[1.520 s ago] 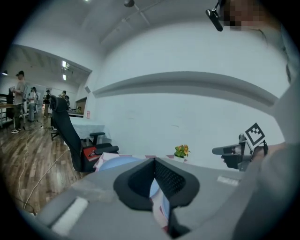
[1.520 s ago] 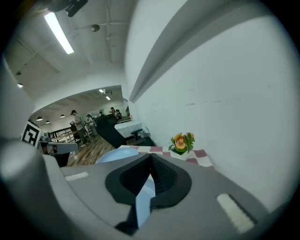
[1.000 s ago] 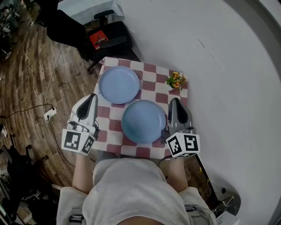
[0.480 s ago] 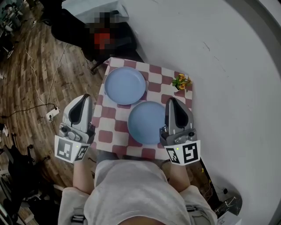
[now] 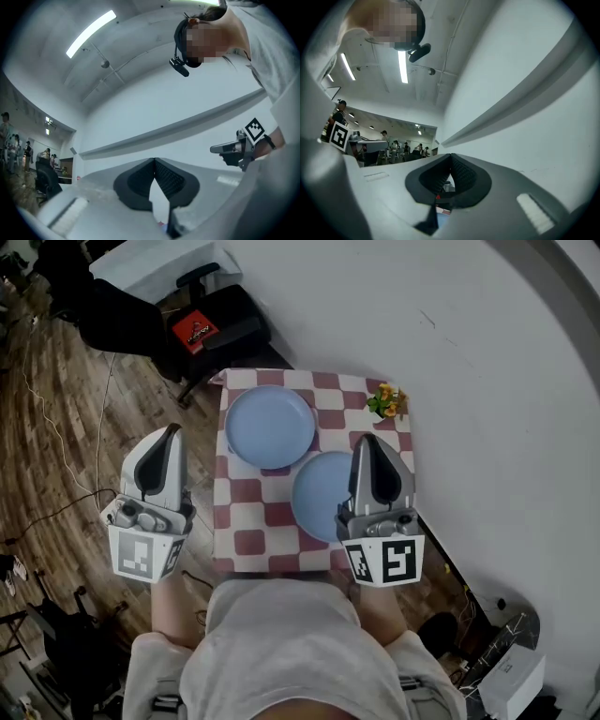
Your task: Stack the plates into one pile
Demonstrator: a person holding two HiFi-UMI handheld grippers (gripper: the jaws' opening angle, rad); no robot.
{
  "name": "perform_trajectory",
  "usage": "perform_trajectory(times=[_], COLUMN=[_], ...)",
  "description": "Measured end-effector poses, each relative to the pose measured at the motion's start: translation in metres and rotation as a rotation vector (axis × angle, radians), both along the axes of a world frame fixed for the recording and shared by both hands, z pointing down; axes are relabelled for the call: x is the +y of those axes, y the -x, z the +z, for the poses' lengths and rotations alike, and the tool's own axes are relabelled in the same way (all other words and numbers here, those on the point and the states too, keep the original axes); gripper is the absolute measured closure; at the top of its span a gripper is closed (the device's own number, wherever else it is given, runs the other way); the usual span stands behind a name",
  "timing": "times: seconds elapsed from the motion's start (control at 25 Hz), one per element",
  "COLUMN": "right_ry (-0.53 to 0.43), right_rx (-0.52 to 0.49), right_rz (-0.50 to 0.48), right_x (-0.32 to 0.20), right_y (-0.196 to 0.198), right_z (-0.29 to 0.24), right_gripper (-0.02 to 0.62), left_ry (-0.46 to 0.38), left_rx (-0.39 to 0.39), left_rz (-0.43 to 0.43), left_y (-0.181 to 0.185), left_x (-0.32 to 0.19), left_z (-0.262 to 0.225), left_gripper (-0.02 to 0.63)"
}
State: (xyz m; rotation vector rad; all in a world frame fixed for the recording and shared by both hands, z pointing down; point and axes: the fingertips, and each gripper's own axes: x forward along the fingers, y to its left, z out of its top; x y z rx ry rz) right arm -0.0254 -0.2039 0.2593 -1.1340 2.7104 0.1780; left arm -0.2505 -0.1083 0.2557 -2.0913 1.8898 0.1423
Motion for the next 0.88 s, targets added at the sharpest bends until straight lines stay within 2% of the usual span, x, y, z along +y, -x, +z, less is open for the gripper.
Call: perform_trajectory(times=[0.12,0.2,0.48,0.76,0.88], right_ry=[0.032,0.075,0.301,0.558,0.676], right_rx=[0.027,0.041,0.073,0.044,0.041], right_rz=[0.057,0.085,0.194,0.304,0.325], right_x=[0.0,0.0,0.002,0.0,-0.003], right_y=[0.013,0.022,0.044,0.055,0.063], right_z=[0.005,0.013,0.072,0.143,0.178], right_gripper=[0.595,0.595,0.594,0.594,0.594], left_ry=[0.007,0.042,0.241,0.418,0.524], left_rx=[0.004,0.022,0.132,0.127,0.132], left_rz=[0.062,0.09,0.207,0.301,0.343], left_y=[0.015,0.027,0.052,0.067,0.067], left_x=[-0.014,-0.025,-0.061,-0.1,-0.119], left_z=[-0.002,0.006,0.07,0.13,0.165], left_gripper=[0.601,0.601,0.601,0.6,0.587])
